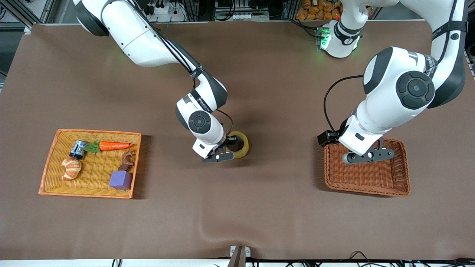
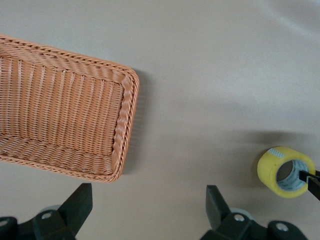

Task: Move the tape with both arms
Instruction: 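Grasp the tape with the left gripper while the right gripper holds it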

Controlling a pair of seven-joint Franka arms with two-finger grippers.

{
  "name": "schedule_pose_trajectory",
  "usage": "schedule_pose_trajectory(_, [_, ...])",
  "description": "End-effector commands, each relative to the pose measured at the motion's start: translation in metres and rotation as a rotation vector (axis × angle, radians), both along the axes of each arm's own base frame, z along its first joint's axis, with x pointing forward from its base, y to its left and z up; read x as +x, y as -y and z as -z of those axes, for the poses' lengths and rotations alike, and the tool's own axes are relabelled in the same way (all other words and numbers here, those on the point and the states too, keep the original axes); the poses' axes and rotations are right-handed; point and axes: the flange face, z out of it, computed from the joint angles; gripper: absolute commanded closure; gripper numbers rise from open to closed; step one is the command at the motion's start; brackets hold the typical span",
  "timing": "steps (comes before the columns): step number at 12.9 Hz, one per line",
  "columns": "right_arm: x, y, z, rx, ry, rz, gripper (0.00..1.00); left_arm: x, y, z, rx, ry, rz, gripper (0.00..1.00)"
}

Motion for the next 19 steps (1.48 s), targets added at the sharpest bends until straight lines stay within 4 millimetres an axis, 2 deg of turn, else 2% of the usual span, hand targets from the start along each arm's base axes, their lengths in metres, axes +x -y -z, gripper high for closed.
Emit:
schedule_pose_trajectory(1, [0.008,0.003,-0.011,0.004,0.010,0.025,0.00,-0.008,0.022,0.000,-0.021,-0.011,0.021,0.00])
schedule_pose_trajectory(3, [0.019,0.015,-0.028,0.016,0.024,0.046,0.00,-0.011,0.065,0.032,-0.045,-0.027,0.084,0.00])
schedule_pose_trajectory(4, [0.033,0.035,-0.033,0.014,0.009,0.079,0.00,-0.018,0.097,0.045,-0.063,-0.015,0.124,0.00])
schedule_pose_trajectory(5, [0.049,0.060,-0.050,0.009,-0.010,0.106,0.00,-0.029,0.129,0.064,-0.061,-0.030,0.135,0.00])
schedule_pose_trajectory(6, [0.061,0.081,-0.068,-0.006,-0.033,0.124,0.00,-0.034,0.148,0.085,-0.055,-0.046,0.090,0.00])
schedule_pose_trajectory(7, [0.066,0.091,-0.085,-0.016,-0.033,0.104,0.00,-0.033,0.163,0.099,-0.073,-0.031,0.033,0.00])
schedule_pose_trajectory(8, [0.073,0.106,-0.112,-0.014,0.003,0.080,0.00,-0.039,0.184,0.113,-0.089,-0.020,0.001,0.00])
schedule_pose_trajectory(9, [0.081,0.129,-0.128,-0.011,0.025,0.055,0.00,-0.050,0.209,0.134,-0.098,-0.019,-0.011,0.00])
schedule_pose_trajectory(10, [0.088,0.161,-0.148,-0.018,0.015,0.033,0.00,-0.056,0.227,0.151,-0.110,-0.009,-0.025,0.00])
schedule_pose_trajectory(12, [0.095,0.230,-0.189,-0.029,-0.004,-0.048,0.00,-0.061,0.244,0.186,-0.130,0.000,-0.073,0.00])
schedule_pose_trajectory(14, [0.098,0.299,-0.222,-0.032,-0.013,-0.082,0.00,-0.072,0.260,0.210,-0.104,0.012,-0.027,0.00])
schedule_pose_trajectory(15, [0.093,0.329,-0.243,-0.038,-0.007,-0.073,0.00,-0.076,0.263,0.218,-0.060,0.040,0.014,0.00])
schedule_pose_trajectory(16, [0.083,0.347,-0.262,-0.047,0.007,-0.057,0.00,-0.079,0.266,0.229,-0.034,0.047,0.041,0.00])
schedule_pose_trajectory(18, [0.052,0.364,-0.294,-0.080,0.035,-0.037,0.00,-0.089,0.278,0.249,-0.021,0.033,0.067,0.00])
schedule_pose_trajectory(19, [0.034,0.372,-0.307,-0.099,0.058,-0.025,0.00,-0.089,0.277,0.258,-0.012,0.031,0.074,0.06])
